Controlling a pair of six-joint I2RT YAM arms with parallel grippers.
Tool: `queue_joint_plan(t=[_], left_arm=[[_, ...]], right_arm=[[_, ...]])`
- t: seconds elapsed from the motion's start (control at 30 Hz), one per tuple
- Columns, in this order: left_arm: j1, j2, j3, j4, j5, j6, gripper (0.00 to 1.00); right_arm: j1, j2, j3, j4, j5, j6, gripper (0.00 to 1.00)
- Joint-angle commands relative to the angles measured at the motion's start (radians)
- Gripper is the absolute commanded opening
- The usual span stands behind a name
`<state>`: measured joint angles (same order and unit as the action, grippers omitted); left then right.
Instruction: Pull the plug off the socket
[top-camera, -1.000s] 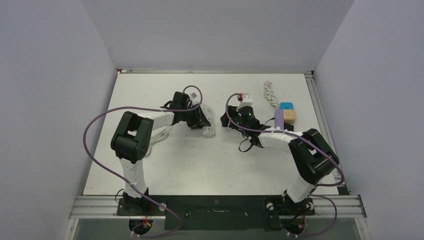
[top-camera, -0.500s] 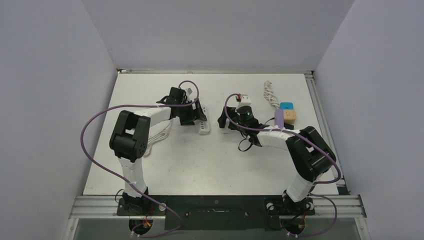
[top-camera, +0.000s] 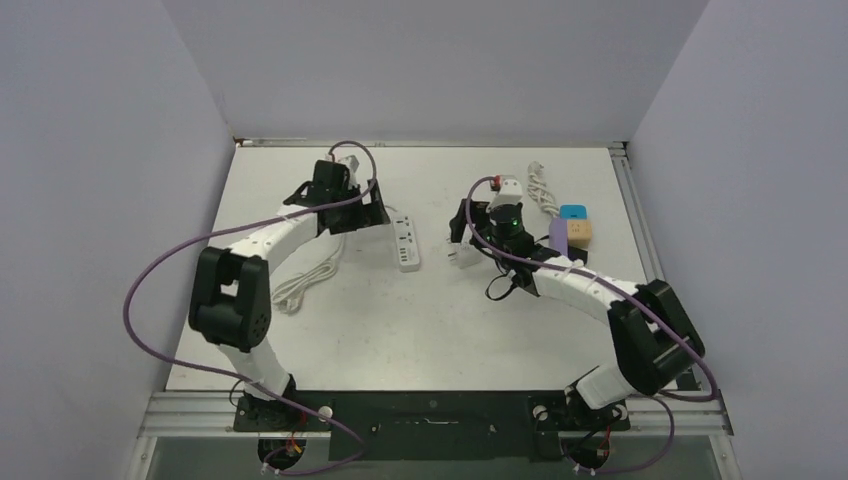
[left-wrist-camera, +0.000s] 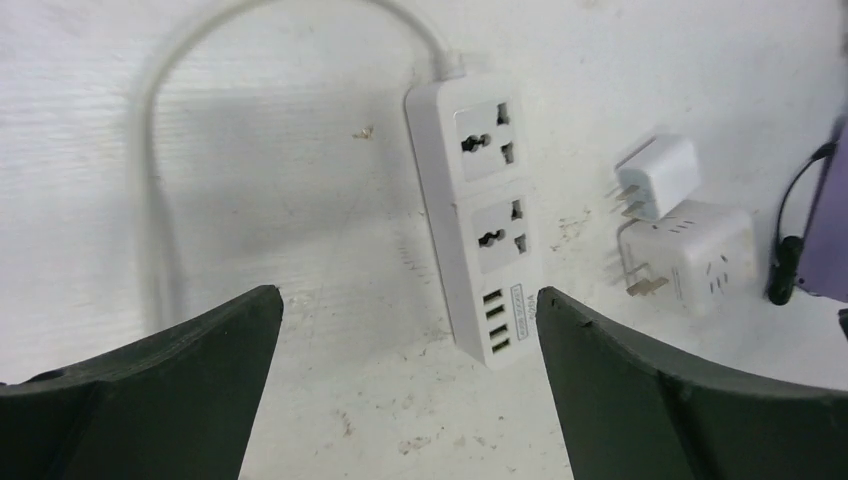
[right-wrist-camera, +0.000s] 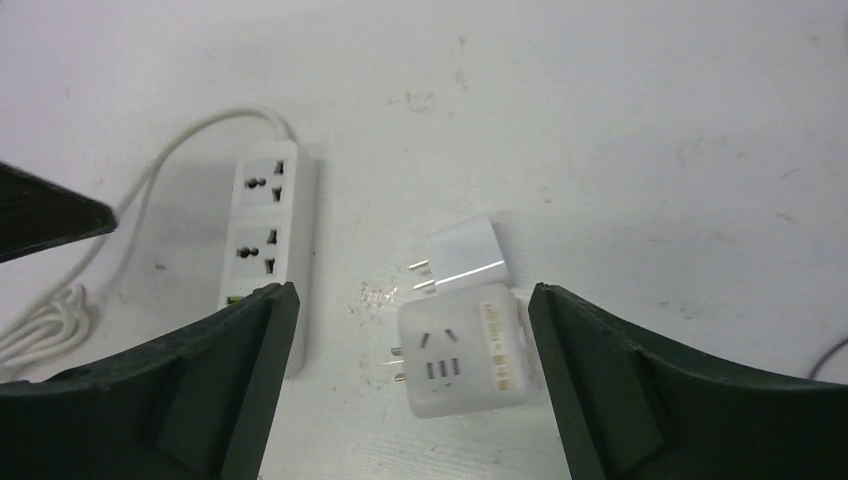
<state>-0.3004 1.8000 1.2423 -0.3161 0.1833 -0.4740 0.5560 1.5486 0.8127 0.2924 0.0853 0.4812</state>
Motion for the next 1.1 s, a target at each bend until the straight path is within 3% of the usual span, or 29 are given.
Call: queue_joint_plan(t=[0.0,0.27,0.4,0.5,0.73,1.07], left_arm=[[0.025,-0.259,-0.013,-0.003,-0.055,0.066,0.96],[0.025,-0.519,-0.121,0.001,0.001,0.112,0.96],[0.026,-0.572,-0.158,-0.01,0.003,0.119,0.96],[0.026,-0.599,-0.181,-0.014,0.003,0.124,0.96],[0.026,-0.607,-0.191,-0.014,0.026,0.119,0.96],[0.025,-0.56,-0.198,0.002,0.082,0.091,0.96]], right_arm=[[-0.063,-0.184,-0.012,-0.11,0.104,-0.033,0.9],[-0.336,-0.293,0.029,-0.444,0.077,-0.038,0.9],[-0.516,-0.273,0.009,-0.481,-0.011,-0.013,0.9],[-0.581,-0.259,-0.016,-0.475,-0.044,-0.011,0.9],[-0.591,-0.161,0.005,-0.48,-0.077,-0.054,0.98],[-0.581,-0.07,-0.009,-0.463,-0.077,-0.079,0.88]])
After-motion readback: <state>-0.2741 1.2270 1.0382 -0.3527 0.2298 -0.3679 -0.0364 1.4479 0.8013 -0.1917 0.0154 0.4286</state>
